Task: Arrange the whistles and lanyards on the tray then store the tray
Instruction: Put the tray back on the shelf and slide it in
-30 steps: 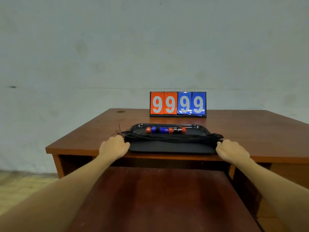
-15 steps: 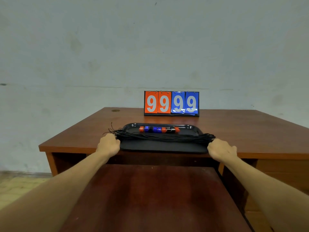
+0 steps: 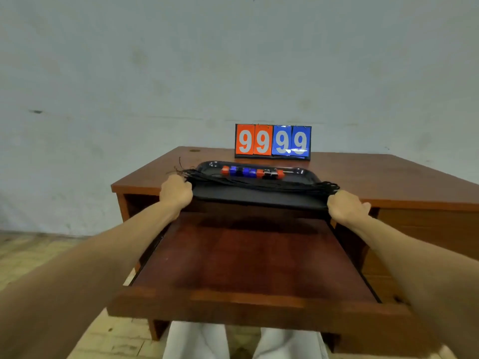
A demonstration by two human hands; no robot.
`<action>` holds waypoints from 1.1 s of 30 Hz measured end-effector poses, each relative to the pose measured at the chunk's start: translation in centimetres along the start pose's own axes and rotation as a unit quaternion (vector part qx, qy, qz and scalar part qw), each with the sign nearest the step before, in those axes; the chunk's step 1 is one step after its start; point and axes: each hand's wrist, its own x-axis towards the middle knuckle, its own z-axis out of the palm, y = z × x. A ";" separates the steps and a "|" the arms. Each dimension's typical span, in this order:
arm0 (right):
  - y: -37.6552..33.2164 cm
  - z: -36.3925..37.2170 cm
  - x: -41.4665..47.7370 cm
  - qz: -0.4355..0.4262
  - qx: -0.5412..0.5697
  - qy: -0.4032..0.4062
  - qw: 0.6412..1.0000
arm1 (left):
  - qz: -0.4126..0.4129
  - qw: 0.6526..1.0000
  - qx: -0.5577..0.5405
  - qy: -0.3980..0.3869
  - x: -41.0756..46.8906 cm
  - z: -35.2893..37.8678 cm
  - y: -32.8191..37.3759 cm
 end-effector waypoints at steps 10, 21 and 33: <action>-0.2 0.2 -6.6 -0.081 0.056 0.047 0.994 | 0.008 0.995 -0.080 0.057 -5.7 -2.7 -4.7; 2.8 5.9 -10.8 -0.059 0.153 0.090 0.982 | 0.027 0.995 -0.051 0.083 -10.1 -2.0 -8.5; 5.6 6.9 -12.3 -0.032 0.133 0.063 0.989 | 0.016 0.999 -0.005 0.028 -12.0 -0.4 -10.8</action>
